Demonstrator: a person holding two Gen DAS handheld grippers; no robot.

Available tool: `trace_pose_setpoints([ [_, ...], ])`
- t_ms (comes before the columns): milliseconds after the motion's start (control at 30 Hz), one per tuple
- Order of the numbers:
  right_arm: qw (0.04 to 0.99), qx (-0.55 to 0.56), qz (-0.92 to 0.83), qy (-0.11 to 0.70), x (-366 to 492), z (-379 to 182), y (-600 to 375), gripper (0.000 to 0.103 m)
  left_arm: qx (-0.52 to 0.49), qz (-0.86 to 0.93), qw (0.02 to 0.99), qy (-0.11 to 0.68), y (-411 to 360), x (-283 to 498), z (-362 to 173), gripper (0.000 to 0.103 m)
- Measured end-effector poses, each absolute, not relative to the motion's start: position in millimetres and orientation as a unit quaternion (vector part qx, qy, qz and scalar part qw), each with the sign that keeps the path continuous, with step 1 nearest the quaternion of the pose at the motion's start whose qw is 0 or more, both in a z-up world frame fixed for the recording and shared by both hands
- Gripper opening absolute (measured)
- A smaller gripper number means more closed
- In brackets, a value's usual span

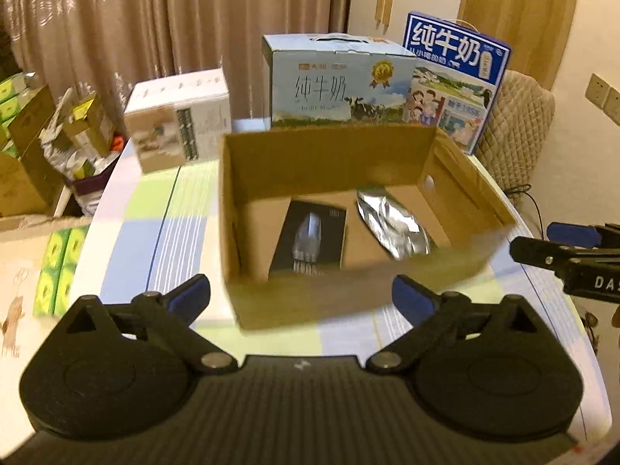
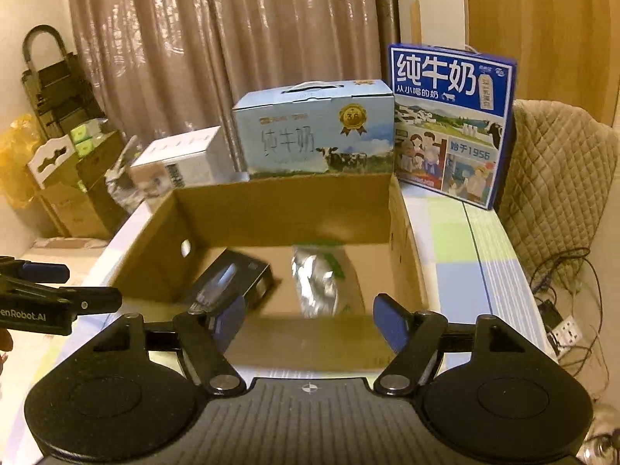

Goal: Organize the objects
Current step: 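Withdraw both tools from the box toward the remaining items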

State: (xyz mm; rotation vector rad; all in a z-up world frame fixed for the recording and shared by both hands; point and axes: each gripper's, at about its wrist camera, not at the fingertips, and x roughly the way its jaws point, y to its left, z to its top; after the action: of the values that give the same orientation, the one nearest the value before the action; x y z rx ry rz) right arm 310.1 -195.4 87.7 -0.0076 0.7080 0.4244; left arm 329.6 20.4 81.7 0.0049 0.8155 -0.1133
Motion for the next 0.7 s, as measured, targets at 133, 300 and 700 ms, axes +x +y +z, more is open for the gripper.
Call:
trace_pose_setpoints([
  [133,0.909,0.008,0.213,0.358,259.8,86.8,-207.0,0.07,0.004,-0.049,0.914,0.404,23.2,278.4,82.1,0.101],
  [300,0.906,0.015,0.211,0.367,204.8,85.0,-216.7,0.07,-0.004,-0.044,0.907,0.418,25.6,222.9,78.0,0.102],
  [700,0.902,0.037,0.183,0.39,117.6,74.7,-246.7,0.07,-0.007,-0.039,0.9,0.434,17.4,138.0,60.5,0.102],
])
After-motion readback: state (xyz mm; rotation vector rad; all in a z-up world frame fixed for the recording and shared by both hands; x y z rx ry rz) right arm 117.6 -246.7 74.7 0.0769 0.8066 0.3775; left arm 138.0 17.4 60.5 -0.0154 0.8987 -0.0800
